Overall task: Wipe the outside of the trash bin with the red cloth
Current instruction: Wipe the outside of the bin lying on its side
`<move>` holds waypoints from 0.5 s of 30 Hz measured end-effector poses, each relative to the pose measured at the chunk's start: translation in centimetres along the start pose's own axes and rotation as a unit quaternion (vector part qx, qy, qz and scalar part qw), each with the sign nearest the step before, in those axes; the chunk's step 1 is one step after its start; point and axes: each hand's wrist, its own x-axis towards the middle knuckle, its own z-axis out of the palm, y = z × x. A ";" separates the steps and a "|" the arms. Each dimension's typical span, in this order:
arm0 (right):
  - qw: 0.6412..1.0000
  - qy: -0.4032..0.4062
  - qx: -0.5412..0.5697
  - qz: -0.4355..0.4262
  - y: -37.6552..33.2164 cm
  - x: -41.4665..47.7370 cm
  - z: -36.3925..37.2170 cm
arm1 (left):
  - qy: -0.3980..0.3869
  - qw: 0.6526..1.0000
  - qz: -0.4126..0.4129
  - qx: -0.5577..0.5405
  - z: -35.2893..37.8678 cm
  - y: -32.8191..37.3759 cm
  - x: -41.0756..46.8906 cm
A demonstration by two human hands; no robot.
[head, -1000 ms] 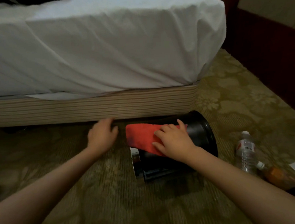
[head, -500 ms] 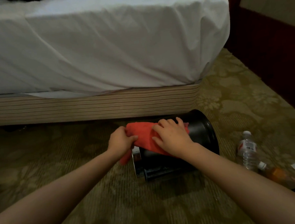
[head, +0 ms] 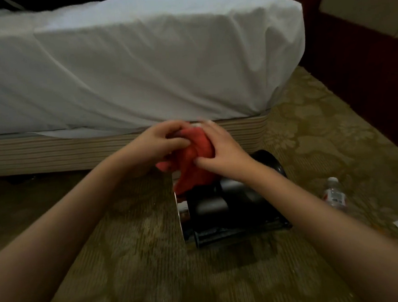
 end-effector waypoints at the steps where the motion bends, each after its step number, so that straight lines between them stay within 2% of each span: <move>1: 0.999 0.003 0.043 0.014 -0.5 0.2 -0.6 | -0.007 1.000 -0.001 -0.023 -0.1 0.4 0.1; 5: 0.976 0.054 0.194 0.081 -0.6 -0.5 -2.3 | 0.101 0.988 -0.026 -0.113 0.5 0.1 0.1; 8: 0.964 0.144 0.213 0.064 -0.2 -1.2 -3.3 | 0.144 0.979 -0.053 -0.136 1.7 -1.4 0.0; 10: 0.962 0.243 0.122 0.033 0.5 -1.9 -4.3 | 0.158 0.978 -0.129 -0.053 2.1 -3.4 -0.5; 12: 0.950 0.311 0.001 0.009 1.5 -3.2 -4.7 | 0.134 0.965 -0.224 0.038 2.9 -6.0 -1.5; 13: 0.952 0.302 -0.046 -0.014 2.1 -4.0 -4.4 | 0.124 0.956 -0.255 0.070 3.6 -7.2 -1.9; 14: 0.963 0.251 -0.093 -0.036 2.9 -4.8 -3.5 | 0.127 0.951 -0.267 0.094 4.3 -8.2 -2.2; 15: 0.974 0.159 -0.158 -0.046 3.8 -5.6 -2.4 | 0.143 0.947 -0.265 0.113 4.9 -8.9 -2.4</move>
